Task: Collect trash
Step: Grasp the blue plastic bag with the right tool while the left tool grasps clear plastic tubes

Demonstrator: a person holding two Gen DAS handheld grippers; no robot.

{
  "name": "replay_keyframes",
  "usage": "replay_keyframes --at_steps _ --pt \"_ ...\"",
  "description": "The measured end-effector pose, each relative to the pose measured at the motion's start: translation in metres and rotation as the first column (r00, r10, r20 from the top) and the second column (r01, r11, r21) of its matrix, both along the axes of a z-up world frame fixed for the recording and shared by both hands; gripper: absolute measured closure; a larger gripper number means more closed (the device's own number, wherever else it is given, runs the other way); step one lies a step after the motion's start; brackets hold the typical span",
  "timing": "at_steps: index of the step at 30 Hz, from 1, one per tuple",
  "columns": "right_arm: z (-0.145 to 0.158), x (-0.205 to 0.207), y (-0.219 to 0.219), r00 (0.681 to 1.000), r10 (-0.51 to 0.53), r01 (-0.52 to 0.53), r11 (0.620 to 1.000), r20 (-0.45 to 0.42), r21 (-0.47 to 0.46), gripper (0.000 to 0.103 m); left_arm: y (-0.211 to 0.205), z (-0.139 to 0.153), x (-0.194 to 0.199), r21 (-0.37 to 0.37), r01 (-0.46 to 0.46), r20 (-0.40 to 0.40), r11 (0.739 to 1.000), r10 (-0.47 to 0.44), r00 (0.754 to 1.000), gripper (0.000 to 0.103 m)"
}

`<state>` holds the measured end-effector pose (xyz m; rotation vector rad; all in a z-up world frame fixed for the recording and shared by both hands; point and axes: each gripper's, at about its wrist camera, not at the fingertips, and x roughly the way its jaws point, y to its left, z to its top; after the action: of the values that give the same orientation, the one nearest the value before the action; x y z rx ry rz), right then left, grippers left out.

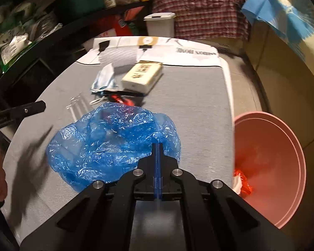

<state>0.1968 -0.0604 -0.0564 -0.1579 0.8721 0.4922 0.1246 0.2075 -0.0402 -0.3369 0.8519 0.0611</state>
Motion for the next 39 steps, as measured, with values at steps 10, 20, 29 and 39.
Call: replay_keyframes --at_steps 10,20,29,39 --pt "-0.006 0.008 -0.007 0.999 -0.033 0.033 0.999 -0.043 0.007 0.082 -0.016 -0.018 0.026 -0.031 -0.041 -0.038 0.999 0.040 0.999 0.042" --pt "-0.019 0.017 -0.003 0.995 -0.029 0.032 0.999 -0.091 0.033 0.056 -0.038 -0.034 0.043 -0.019 -0.025 -0.089 1.000 0.023 0.996 0.041" --pt "-0.023 0.017 0.003 0.996 -0.003 0.004 1.000 -0.084 0.007 0.070 -0.046 -0.039 0.046 0.059 0.011 -0.116 0.998 -0.004 0.993 0.043" --pt "-0.016 0.009 0.006 0.998 0.036 -0.035 0.999 -0.055 0.015 0.099 -0.050 -0.036 0.043 0.089 0.056 -0.103 0.994 -0.047 0.994 0.095"
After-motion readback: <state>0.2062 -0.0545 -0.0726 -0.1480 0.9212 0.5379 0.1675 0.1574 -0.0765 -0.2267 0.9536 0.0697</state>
